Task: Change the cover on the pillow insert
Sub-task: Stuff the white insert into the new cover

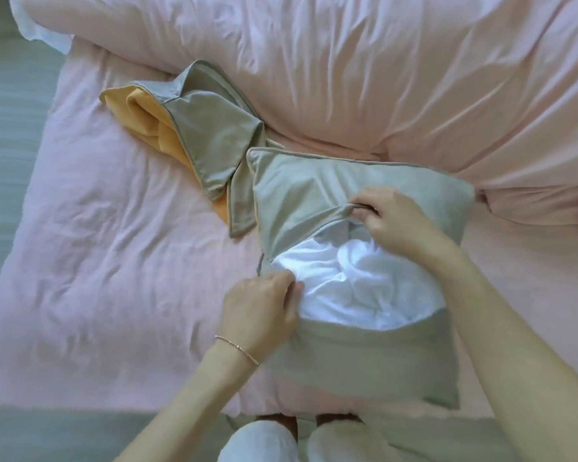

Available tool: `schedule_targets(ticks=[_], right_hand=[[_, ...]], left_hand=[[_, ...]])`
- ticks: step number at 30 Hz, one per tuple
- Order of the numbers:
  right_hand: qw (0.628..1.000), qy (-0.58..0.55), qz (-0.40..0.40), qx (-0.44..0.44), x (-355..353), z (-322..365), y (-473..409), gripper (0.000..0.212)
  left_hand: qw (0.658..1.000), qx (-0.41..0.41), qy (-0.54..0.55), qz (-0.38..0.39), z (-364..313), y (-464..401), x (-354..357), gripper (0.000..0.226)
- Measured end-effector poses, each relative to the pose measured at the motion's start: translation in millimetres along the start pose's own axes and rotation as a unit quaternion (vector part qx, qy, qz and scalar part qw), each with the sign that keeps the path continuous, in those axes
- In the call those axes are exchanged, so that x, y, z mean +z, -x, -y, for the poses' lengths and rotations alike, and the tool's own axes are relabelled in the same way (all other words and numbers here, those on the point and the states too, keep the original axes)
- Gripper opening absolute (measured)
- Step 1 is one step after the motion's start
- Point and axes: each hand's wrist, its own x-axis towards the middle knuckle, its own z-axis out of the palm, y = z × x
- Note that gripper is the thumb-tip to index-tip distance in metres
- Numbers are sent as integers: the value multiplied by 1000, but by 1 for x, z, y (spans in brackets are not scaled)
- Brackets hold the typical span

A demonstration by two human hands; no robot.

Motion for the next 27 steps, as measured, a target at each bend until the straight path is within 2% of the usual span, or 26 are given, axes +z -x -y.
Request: schedule_targets(ticks=[2,5,9,15,18,21,25,27], right_hand=[[997,67,-11,29,30,-7,-11,21],[994,3,-102,48,71,-17,-3,28],[939,-105,-310,110,93,-37,33,28],[882,-142,-429,135,92,-34,52,20],[870,-217,-405,176,89,-30,55,13],[879,-243,-365,186,90,-30,61,7],[900,-232,-330,164,94,-33,63,17],[925,-189,-311,114,98,-34,61,25]], left_hand=[[997,-16,60,36,0,-9,7,32],[986,-68,142,58,3,-35,26,17],[979,-69,181,58,-4,-54,60,21],[977,-47,198,60,-32,-66,81,39],[979,-37,185,82,-30,-66,82,49],[984,-6,152,89,-25,-64,84,57],[992,59,111,11,-21,-67,88,30],[991,25,134,8,-19,-74,87,18]])
